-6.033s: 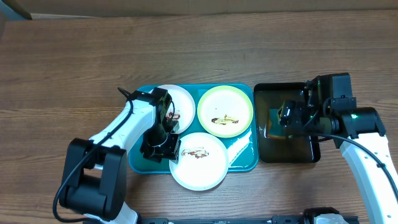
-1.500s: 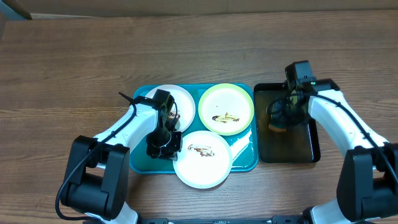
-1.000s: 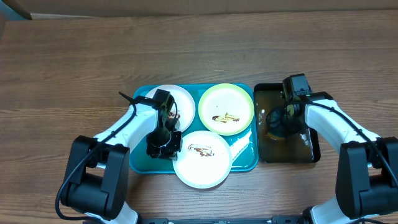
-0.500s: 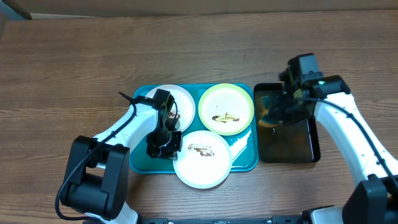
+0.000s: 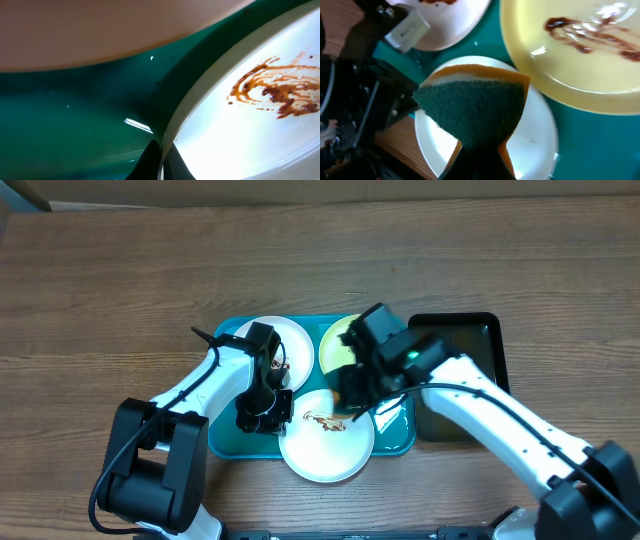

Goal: Clean dirty plates on tray and stack at the side
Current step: 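Carry the sponge with right gripper over to the bottom white plate, then scrub the bottom white plate with the sponge while left gripper holds it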

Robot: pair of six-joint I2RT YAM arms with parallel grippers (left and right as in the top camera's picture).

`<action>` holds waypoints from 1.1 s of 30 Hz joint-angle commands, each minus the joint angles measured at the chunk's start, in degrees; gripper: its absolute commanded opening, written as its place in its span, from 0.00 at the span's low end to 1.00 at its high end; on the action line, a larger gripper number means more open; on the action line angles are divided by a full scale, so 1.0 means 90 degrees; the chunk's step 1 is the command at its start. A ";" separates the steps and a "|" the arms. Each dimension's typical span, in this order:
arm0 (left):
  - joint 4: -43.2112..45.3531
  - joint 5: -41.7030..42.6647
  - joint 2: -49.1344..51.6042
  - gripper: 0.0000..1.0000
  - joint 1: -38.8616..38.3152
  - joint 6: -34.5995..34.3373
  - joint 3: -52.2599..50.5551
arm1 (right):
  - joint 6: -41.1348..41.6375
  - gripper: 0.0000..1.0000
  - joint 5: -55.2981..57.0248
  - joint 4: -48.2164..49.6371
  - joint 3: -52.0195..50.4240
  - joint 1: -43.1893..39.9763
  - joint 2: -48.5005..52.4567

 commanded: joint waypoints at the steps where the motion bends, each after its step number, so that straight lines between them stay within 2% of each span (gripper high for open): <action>1: 0.0080 -0.0117 0.0044 0.04 -0.0041 -0.0109 0.0100 | 0.1008 0.04 0.0017 0.0284 0.0041 0.0313 0.0265; 13: 0.0080 -0.0117 0.0044 0.04 -0.0041 -0.0112 0.0100 | 0.3507 0.04 -0.0029 0.0668 -0.0163 0.0789 0.0933; 33: 0.0080 -0.0117 0.0044 0.04 -0.0041 -0.0109 0.0097 | 0.3580 0.04 -0.0675 0.1064 -0.0175 0.0801 0.1078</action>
